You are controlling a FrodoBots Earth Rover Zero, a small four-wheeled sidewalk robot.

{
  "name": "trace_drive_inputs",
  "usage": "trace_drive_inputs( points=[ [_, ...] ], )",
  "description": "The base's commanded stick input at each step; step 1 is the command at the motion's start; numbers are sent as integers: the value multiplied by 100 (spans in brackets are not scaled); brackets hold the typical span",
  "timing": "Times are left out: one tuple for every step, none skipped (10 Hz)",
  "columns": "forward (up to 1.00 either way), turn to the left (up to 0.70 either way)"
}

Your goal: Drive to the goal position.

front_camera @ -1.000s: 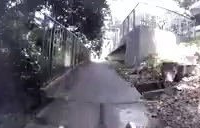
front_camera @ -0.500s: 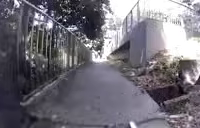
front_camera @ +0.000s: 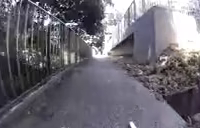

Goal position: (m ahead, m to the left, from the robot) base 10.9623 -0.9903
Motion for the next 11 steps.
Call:
trace_drive_inputs(
  points=[
    [99,0],
    [99,0],
    [99,0],
    [100,0],
    [100,0],
    [100,0],
    [100,0],
    [100,0],
    [100,0],
    [100,0],
    [100,0]
  ],
)
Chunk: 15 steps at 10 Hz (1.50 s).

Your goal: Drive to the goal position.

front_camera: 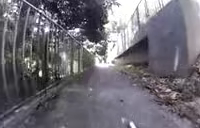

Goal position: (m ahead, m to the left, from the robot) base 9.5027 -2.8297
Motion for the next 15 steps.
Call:
trace_drive_inputs(
  points=[
    [100,0],
    [100,-39],
    [100,-40],
    [100,-18],
    [100,-7],
    [100,0],
    [100,0],
    [100,0],
    [100,0],
    [100,0],
    [100,0],
    [100,0],
    [100,0],
    [100,0],
    [100,0]
  ],
)
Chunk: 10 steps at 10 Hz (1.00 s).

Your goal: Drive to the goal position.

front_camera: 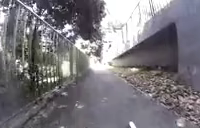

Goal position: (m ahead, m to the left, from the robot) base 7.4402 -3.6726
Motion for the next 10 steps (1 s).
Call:
trace_drive_inputs(
  points=[
    [100,0],
    [100,0],
    [100,0],
    [100,0],
    [100,0],
    [100,0],
    [100,-2],
    [99,-25],
    [98,-39],
    [98,-39]
  ],
)
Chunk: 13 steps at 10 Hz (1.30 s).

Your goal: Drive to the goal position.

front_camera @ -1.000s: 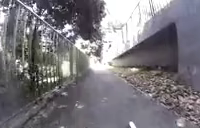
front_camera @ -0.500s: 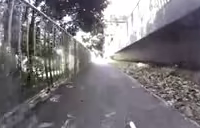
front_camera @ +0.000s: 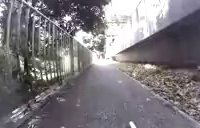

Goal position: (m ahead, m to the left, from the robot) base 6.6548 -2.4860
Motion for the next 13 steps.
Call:
trace_drive_inputs(
  points=[
    [98,-8],
    [98,0],
    [98,0],
    [96,0],
    [90,0],
    [87,0],
    [87,0],
    [87,0],
    [85,0],
    [82,0],
    [81,0],
    [81,0],
    [81,0]
  ],
)
